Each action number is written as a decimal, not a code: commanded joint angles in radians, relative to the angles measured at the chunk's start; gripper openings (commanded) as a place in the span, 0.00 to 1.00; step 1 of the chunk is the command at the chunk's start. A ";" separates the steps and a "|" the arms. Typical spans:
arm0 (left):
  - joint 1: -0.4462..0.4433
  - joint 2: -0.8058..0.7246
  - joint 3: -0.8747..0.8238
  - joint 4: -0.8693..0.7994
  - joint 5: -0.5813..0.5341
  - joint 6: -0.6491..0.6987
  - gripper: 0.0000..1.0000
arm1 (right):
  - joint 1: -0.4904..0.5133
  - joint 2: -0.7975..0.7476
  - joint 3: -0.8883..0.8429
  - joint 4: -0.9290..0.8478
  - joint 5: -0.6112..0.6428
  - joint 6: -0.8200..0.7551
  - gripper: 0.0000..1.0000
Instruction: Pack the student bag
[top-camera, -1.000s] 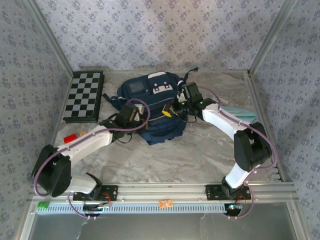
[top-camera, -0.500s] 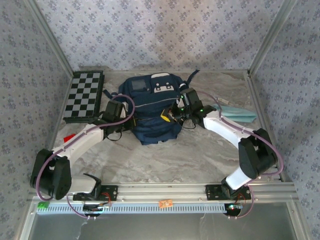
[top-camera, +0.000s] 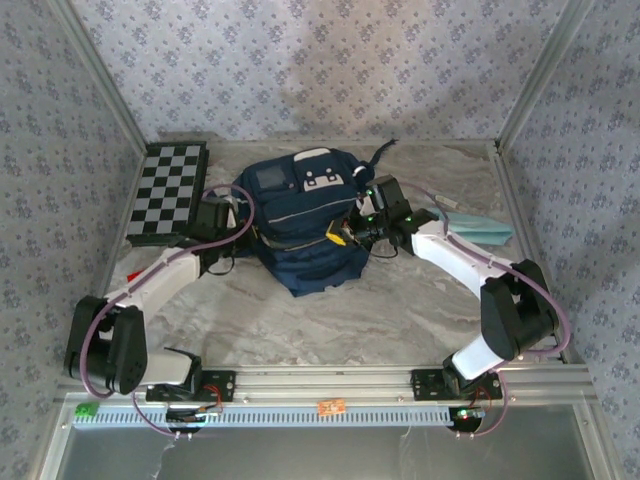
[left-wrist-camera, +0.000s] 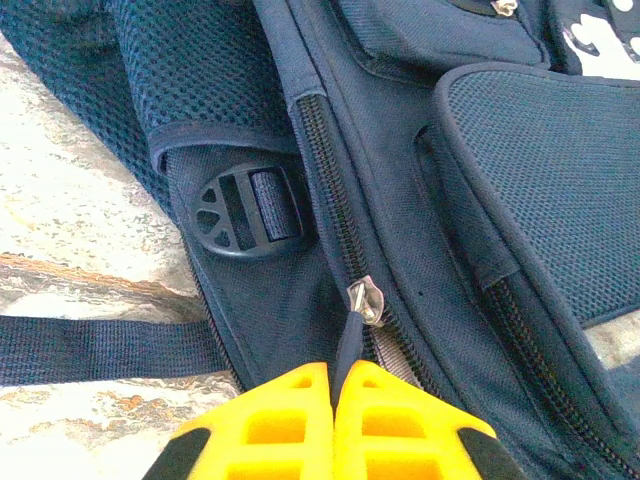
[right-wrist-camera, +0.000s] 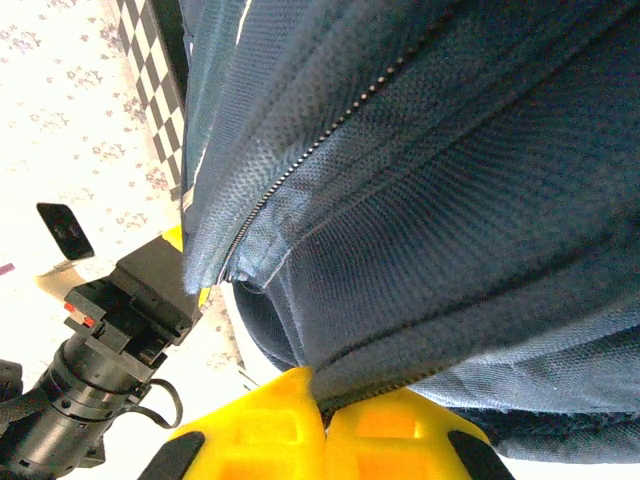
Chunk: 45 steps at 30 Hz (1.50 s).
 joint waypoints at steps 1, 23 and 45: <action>0.019 -0.042 -0.022 -0.086 -0.104 0.034 0.00 | -0.021 -0.027 0.071 -0.121 0.015 -0.090 0.00; -0.370 -0.030 0.190 -0.234 -0.164 0.078 0.57 | -0.671 -0.148 -0.019 -0.554 0.403 -0.316 1.00; -0.457 0.145 0.349 -0.232 -0.195 0.183 0.57 | -0.676 0.360 0.209 -0.334 0.353 -0.300 0.60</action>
